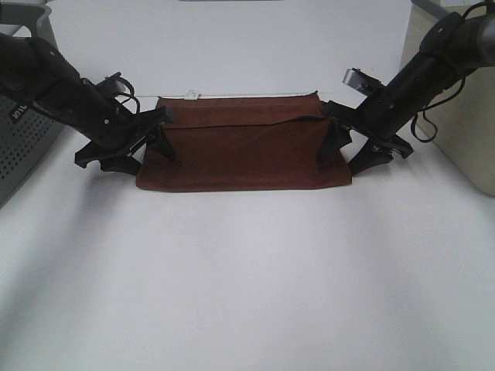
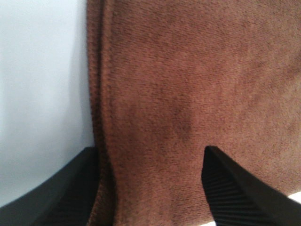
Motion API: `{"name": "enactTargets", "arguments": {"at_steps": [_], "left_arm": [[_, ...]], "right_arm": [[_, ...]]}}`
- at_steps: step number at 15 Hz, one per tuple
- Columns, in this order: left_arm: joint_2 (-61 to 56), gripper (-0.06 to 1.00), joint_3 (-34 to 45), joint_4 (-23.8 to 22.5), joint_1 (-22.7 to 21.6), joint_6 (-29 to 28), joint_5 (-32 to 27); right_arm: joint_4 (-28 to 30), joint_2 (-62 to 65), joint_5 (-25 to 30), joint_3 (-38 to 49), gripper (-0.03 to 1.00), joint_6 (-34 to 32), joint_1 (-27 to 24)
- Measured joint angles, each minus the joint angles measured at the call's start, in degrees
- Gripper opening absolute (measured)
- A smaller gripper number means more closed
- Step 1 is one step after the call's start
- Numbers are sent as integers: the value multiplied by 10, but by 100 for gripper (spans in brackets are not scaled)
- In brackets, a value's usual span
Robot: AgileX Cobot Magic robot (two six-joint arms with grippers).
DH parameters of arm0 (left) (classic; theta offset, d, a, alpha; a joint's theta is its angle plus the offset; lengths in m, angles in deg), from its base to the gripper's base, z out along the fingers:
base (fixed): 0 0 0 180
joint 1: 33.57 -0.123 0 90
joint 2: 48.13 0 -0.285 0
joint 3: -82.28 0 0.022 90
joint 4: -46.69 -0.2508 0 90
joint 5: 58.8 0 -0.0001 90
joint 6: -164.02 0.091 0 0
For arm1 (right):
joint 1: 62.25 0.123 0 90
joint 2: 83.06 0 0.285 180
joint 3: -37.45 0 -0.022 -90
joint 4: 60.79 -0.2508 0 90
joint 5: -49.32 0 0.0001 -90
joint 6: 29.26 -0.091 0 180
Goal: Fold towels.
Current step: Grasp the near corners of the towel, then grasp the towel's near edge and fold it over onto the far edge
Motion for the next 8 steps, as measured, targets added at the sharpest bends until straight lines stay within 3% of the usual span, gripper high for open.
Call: {"name": "enactTargets", "arguments": {"at_steps": [2,6,8], "left_arm": [[2,50,-2,1,1,1,-1],[9,3,-2,-18,1,1,-7],[6,1,-2,-44,1,0,-23]], "right_arm": [[-21,-6,-5,0,47,13,0],[-23,-7,-5,0,5,11,0],[-23,-7,8,0,0,9,0]]}}
